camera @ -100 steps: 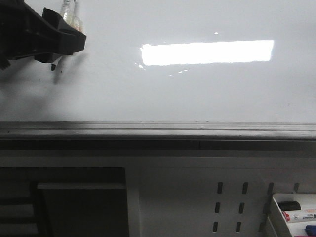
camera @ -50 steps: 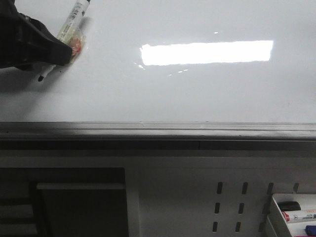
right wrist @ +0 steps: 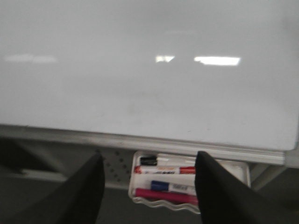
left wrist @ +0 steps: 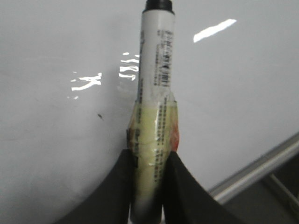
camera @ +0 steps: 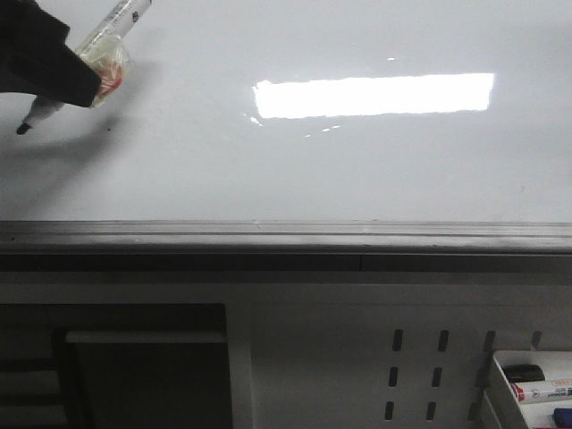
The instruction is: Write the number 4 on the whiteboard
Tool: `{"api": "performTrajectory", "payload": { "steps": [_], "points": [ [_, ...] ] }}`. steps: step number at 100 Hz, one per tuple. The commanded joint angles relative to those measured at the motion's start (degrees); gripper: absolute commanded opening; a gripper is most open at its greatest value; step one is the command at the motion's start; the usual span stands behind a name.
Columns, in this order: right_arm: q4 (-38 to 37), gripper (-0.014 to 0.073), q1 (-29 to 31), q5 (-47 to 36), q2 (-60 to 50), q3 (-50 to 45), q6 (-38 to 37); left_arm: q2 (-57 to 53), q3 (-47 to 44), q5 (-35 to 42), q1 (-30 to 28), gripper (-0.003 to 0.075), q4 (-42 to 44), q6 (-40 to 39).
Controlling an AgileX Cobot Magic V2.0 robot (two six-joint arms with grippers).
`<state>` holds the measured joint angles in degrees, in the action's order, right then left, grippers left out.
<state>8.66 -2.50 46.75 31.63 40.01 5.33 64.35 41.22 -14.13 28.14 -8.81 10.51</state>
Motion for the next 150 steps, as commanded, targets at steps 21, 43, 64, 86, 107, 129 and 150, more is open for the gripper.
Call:
{"api": "performTrajectory", "payload": {
  "steps": [21, 43, 64, 86, 107, 129, 150],
  "points": [
    [27.4, 0.0373, -4.8, 7.0, 12.6, 9.9, 35.0, -2.6, 9.6, -23.3, 0.1, -0.0020, -6.8, 15.2],
    [35.1, 0.0373, -11.3, 14.5, 23.9, 16.3, 52.8, -2.6, 9.7, -29.0, 0.1, -0.0020, -25.2, 42.4],
    [35.6, 0.0373, -21.8, 10.2, 30.7, 21.0, 66.3, -2.6, 9.9, -34.5, 0.1, -0.0020, -39.0, 59.3],
    [36.3, 0.0373, -29.4, 4.9, 34.8, 24.1, 67.5, -2.6, 9.9, -35.2, 3.7, -0.0020, -43.4, 66.8],
    [38.5, 0.0373, -31.3, 5.6, 36.9, 24.5, 67.5, -2.6, 9.9, -33.2, 7.6, -0.0020, -45.6, 66.9],
    [39.6, 0.0373, -31.3, 8.2, 37.1, 24.5, 67.5, -2.6, 9.9, -32.3, 7.6, -0.0020, -47.5, 66.9],
    [39.6, 0.0325, -31.3, 8.7, 37.1, 24.5, 67.5, -2.6, 9.9, -32.0, 7.6, -0.0020, -48.1, 66.9]
  ]
}}
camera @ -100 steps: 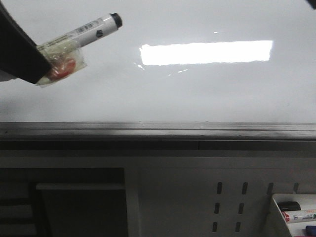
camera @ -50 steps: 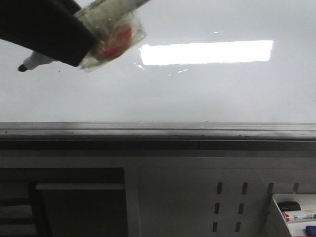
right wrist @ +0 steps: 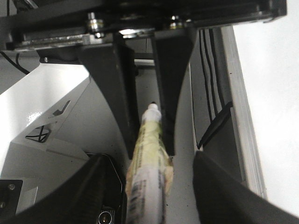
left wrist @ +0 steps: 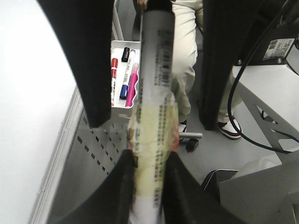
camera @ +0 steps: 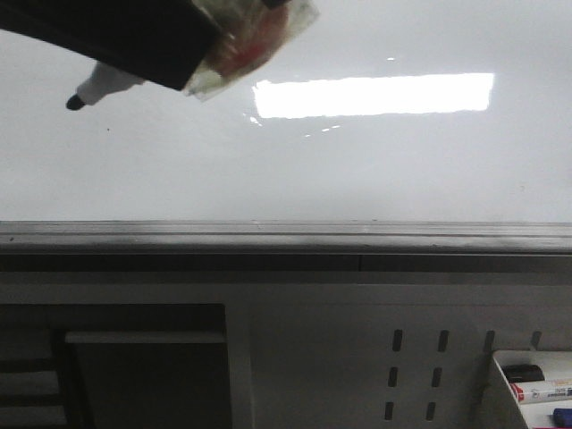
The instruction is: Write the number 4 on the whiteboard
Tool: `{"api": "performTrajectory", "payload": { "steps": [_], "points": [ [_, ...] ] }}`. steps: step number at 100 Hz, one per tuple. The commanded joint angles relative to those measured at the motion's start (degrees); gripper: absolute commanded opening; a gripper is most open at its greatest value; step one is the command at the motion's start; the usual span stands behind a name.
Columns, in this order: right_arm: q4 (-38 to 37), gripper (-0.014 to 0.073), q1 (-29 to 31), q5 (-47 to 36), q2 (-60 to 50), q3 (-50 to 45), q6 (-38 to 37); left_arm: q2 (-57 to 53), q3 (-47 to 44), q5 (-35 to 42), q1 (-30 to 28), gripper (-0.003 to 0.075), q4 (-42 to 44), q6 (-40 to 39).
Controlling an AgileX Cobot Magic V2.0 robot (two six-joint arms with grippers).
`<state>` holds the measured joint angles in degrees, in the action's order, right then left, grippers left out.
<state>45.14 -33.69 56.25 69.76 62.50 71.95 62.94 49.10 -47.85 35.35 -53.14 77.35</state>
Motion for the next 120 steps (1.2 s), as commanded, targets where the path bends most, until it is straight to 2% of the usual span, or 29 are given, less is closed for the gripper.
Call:
{"api": "performTrajectory", "payload": {
  "steps": [1, 61, 70, 85, 92, 99, 109, 120],
  "points": [
    [3.1, 0.0320, -0.1, -0.8, -1.0, 2.0, 0.8, -1.2, 2.0, 1.7, 0.4, -0.0020, -3.7, 0.1],
    [3.1, -0.0013, -0.1, 0.0, -1.0, 2.0, 0.8, -1.2, 2.0, 1.7, 0.4, -0.0014, -3.6, 0.1],
    [3.1, -0.0037, -0.1, 0.0, -1.0, 2.0, 0.8, -1.2, 2.0, 1.7, 0.4, 0.0051, -3.5, 0.1],
    [1.7, -0.0037, -0.1, 0.1, -1.0, 2.0, 0.6, -1.5, 2.2, 2.6, -0.3, 0.0281, -2.0, -0.2],
    [-0.1, -0.0037, -0.1, 0.0, -1.4, 2.0, -0.1, -2.3, 2.2, 4.0, -1.2, 0.0363, -1.9, -1.2],
    [-3.2, -0.0037, -0.1, -0.8, -2.1, 2.0, -2.9, -3.8, 2.2, 4.6, -2.7, 0.0393, -1.9, -1.8],
    [-9.7, -0.0037, -0.1, -3.0, -4.3, 2.0, -9.3, -6.7, 2.2, 4.5, -5.4, 0.0388, -1.4, -2.2],
    [-16.6, -0.0037, -0.1, -4.8, -7.6, 2.0, -16.2, -10.2, 2.2, 4.3, -8.0, 0.0388, 2.7, -7.0]
  ]
}}
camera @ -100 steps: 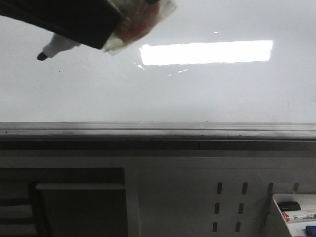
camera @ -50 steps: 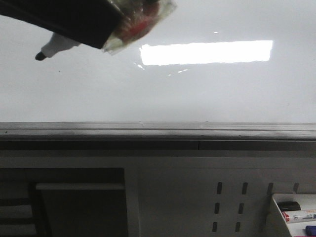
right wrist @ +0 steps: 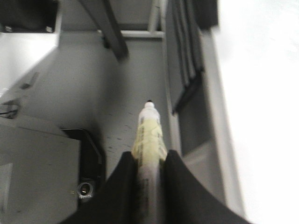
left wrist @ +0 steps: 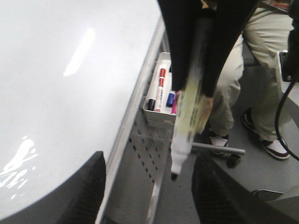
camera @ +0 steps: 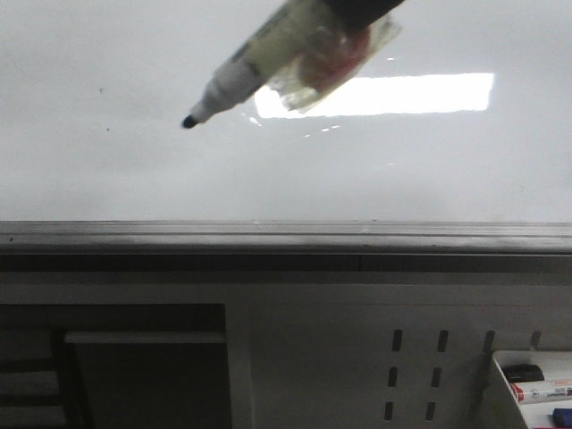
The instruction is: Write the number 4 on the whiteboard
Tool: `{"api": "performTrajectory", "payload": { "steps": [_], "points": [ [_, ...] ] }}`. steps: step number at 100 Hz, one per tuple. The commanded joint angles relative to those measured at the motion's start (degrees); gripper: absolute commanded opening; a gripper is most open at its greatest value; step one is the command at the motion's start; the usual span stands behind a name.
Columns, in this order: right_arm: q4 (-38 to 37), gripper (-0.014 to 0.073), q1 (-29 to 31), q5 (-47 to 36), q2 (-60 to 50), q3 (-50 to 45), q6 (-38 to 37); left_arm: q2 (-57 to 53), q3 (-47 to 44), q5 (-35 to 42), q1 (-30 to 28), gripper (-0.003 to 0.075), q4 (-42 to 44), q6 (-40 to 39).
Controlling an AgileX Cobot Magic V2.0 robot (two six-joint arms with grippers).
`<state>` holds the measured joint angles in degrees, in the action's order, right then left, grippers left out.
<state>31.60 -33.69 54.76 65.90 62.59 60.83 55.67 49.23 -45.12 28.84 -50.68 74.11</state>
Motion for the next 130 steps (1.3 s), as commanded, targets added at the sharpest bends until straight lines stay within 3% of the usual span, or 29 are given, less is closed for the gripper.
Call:
{"api": "performTrajectory", "payload": {
  "steps": [1, 23, 36, 56, 75, 118, 130],
  "points": [
    [-3.5, -0.0037, -0.1, -3.4, -4.2, 1.9, -6.2, -3.4, 2.1, 1.4, -1.8, 0.0388, 0.6, -4.2],
    [-20.4, -0.0037, 0.2, -3.1, -11.4, 0.8, -30.5, -9.3, 1.4, -2.0, -7.3, 0.0388, 12.1, -19.9],
    [-23.3, -0.0037, 0.2, -4.7, -14.6, -3.7, -40.4, -11.9, -1.9, -2.7, -9.9, 0.0388, 13.2, -23.4],
    [-23.3, -0.0036, 0.2, -15.1, -17.0, -10.4, -40.4, -13.4, -5.6, -2.1, -10.7, 0.0388, 12.0, -24.2],
    [-23.1, -0.0036, 0.2, -17.6, -15.1, -10.1, -39.9, -13.4, -5.6, 0.2, -10.7, 0.0388, 12.0, -24.2],
    [-17.3, -0.0036, 0.7, -8.4, -0.6, 6.8, -41.0, -13.4, -5.6, 0.2, -10.7, 0.0388, 12.0, -24.2],
    [-8.0, -0.0036, 4.8, -6.5, 1.9, 7.2, -34.3, -13.4, -5.6, 0.2, -10.7, 0.0388, 12.0, -24.2]
  ]
}}
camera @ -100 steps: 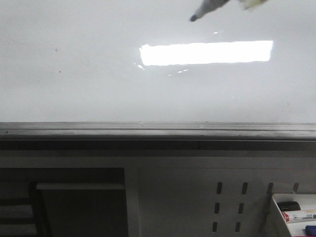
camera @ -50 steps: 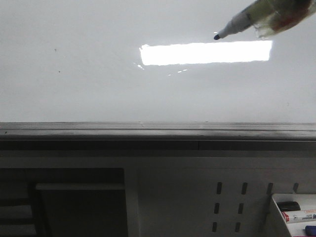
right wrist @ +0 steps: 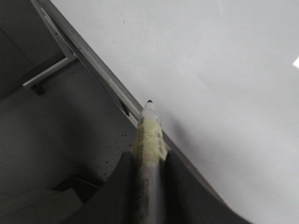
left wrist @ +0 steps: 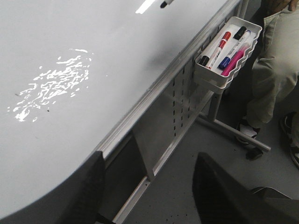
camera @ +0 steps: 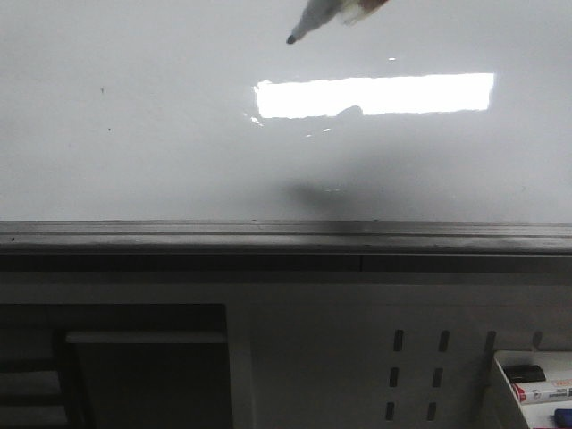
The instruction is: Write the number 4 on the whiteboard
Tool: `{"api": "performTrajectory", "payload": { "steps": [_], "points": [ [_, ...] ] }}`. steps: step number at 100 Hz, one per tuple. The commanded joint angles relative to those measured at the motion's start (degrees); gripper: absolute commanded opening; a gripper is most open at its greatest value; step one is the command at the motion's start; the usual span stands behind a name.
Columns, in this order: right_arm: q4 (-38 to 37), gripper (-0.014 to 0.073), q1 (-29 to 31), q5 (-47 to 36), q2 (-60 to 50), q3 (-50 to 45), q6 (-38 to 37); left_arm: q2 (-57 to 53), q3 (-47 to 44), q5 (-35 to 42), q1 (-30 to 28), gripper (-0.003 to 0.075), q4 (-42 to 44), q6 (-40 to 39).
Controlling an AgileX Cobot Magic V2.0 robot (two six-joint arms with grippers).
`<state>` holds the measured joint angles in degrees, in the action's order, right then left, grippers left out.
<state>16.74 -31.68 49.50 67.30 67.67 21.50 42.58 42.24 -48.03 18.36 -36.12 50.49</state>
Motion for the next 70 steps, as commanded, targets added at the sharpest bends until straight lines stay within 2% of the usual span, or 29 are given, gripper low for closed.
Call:
{"api": "performTrajectory", "payload": {
  "steps": [1, 10, 15, 28, 51, 70],
  "points": [
    [8.8, -0.0036, 3.6, -1.1, 0.6, 2.1, 5.7, -0.4, 1.4, 3.1, -0.2, 0.0388, -2.6, -0.5],
    [18.8, -0.0036, 8.5, -0.5, 1.4, 2.0, 13.6, -0.4, 1.4, 3.1, -0.2, 0.0388, -2.6, -0.5],
    [20.9, -0.0036, 10.7, -2.0, 1.6, 2.0, 15.4, -0.4, 1.4, 3.1, -0.2, 0.0388, -2.6, -0.5],
    [20.9, -0.0036, 11.1, -5.4, 2.7, 2.0, 15.5, -0.4, 1.4, 3.1, -0.2, 0.0388, -2.6, -0.5],
    [21.1, -0.0036, 8.3, -8.7, 8.0, 2.0, 15.5, -0.4, 1.4, 3.1, -0.2, 0.0388, -2.6, -0.5],
    [20.2, -0.0036, 8.1, -15.1, 10.4, 2.0, 15.5, -0.4, 1.4, 3.1, -0.2, 0.0388, -2.6, -0.5]
  ]
}}
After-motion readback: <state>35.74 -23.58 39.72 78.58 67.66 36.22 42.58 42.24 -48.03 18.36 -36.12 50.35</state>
